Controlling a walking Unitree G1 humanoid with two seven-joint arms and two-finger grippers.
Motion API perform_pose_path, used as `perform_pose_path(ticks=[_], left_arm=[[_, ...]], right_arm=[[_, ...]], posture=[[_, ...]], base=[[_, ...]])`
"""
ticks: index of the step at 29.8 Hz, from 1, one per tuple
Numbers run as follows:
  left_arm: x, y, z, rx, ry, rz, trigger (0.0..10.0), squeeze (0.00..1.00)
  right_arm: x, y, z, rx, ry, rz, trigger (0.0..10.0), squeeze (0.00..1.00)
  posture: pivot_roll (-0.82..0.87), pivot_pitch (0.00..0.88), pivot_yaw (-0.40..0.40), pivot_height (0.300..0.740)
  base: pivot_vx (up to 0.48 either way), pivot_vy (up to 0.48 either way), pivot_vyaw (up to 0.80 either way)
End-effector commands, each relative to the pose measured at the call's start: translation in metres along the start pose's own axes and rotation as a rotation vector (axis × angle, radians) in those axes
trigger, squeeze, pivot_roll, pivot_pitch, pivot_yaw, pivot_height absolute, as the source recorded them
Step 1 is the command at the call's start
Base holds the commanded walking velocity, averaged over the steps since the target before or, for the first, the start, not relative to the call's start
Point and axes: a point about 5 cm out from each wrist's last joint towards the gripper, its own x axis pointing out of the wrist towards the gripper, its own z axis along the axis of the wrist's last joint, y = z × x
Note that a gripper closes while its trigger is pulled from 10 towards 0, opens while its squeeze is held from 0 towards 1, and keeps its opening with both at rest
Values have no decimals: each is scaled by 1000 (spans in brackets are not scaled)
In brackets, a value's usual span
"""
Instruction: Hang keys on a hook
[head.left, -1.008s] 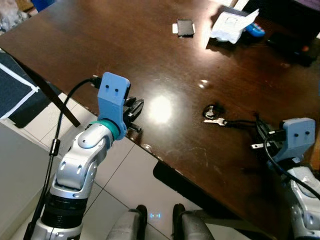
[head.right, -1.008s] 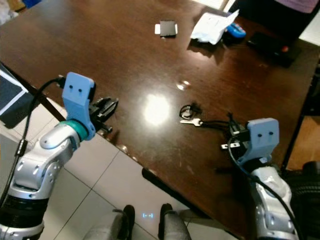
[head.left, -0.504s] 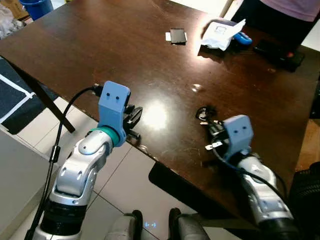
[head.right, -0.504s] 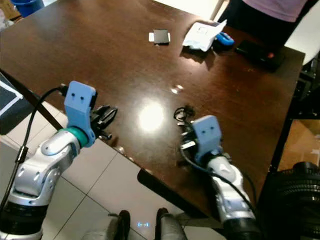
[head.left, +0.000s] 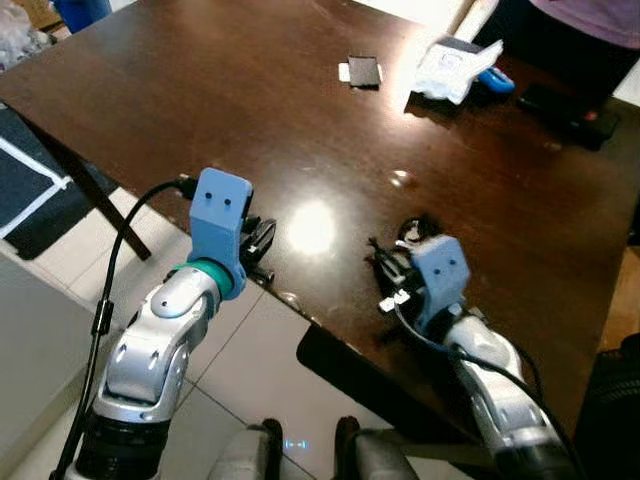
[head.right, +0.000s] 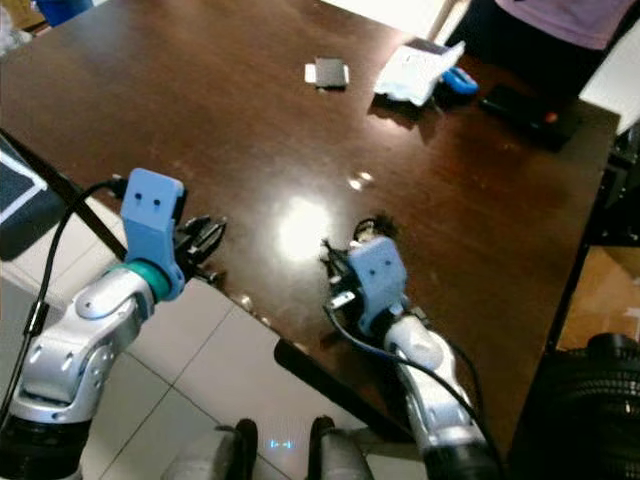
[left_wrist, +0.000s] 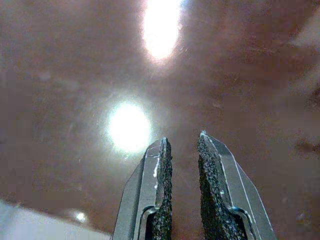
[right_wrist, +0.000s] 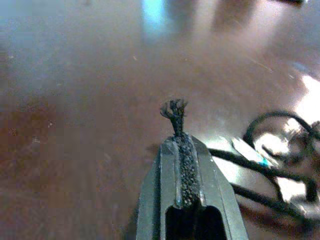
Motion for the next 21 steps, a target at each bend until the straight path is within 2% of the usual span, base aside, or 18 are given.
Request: perform_pose_path(ticks=[1,2,6,9,13,14,16,17,18,19,20,21], left_arm=[[-4,2,-2,3,13,13,10000,0],[-3,2,-3,1,15,11,10000,0],[2,-3,-2,-1,20,-20,10000,0],[5,-5,-1,0,19,-33,10000,0],[6,-6,1,1,17,-40,10000,0],[7,-6,1,4,17,-45,10000,0],[7,-6,1,4,17,-45,10000,0],[8,-7,2,6,17,-50,10000,0],[8,-7,2,6,17,-50,10000,0],[8,-7,2,8,18,-54,10000,0],[8,-7,2,8,18,-54,10000,0],[8,-8,2,9,19,-56,10000,0]], right_arm=[[-16,-18,-10,28,58,-89,10000,0],[-28,-35,-8,1,62,-164,10000,0],[-56,-82,-9,-99,102,-365,10000,0],[-58,-91,-12,-118,127,-422,10000,0],[-58,-96,-15,-118,154,-462,10000,0],[-50,-95,-18,-114,164,-443,10000,0],[-50,-95,-18,-114,164,-443,10000,0],[-40,-90,-19,-114,168,-408,10000,0],[-40,-90,-19,-114,168,-408,10000,0],[-27,-83,-19,-106,172,-360,10000,0],[-27,-83,-19,-106,172,-360,10000,0],[-14,-73,-20,-96,177,-303,10000,0]], posture=[[53,221,78,740],[33,222,85,740],[3,223,104,740],[-5,222,113,740],[-6,224,128,740],[-6,224,128,740],[-6,224,128,740],[5,229,139,740],[5,229,139,740],[5,229,139,740],[5,229,139,740],[5,229,139,740]], base=[[0,0,0],[0,0,0],[0,0,0],[0,0,0],[0,0,0],[0,0,0],[0,0,0],[0,0,0],[0,0,0],[0,0,0],[0,0,0],[0,0,0]])
